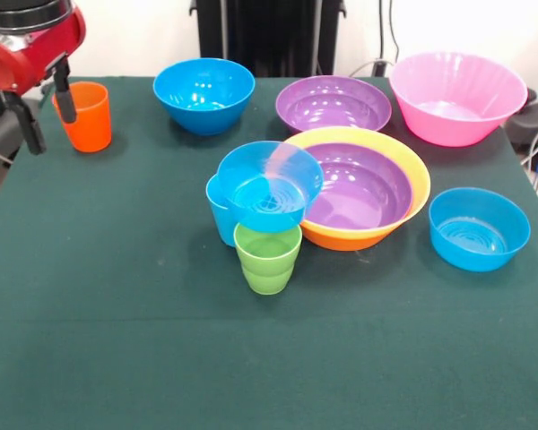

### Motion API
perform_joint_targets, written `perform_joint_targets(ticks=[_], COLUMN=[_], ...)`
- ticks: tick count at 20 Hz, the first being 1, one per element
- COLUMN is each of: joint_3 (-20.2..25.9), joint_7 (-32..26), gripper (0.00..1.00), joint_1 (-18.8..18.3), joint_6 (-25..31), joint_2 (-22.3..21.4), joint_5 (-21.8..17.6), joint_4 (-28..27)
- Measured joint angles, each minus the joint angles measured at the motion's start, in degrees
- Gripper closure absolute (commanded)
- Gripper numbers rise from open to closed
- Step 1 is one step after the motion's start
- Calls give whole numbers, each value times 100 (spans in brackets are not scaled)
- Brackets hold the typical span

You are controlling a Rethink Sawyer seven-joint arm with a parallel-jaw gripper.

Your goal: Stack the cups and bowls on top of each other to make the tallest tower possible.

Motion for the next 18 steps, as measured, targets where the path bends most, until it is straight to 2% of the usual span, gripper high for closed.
perform_joint_targets(ticks=[2, 8, 12, 18], joint_3=[43, 152, 153, 167], joint_7=[0, 0, 0, 0], gripper=[0, 0, 0, 0], joint_1=[-175, -636, -801, -849], joint_6=[-329, -568, -568, -569], joint_2=[-151, -425, -619, -727], joint_5=[-44, -100, -323, -546], joint_4=[459, 1255, 1528, 1586])
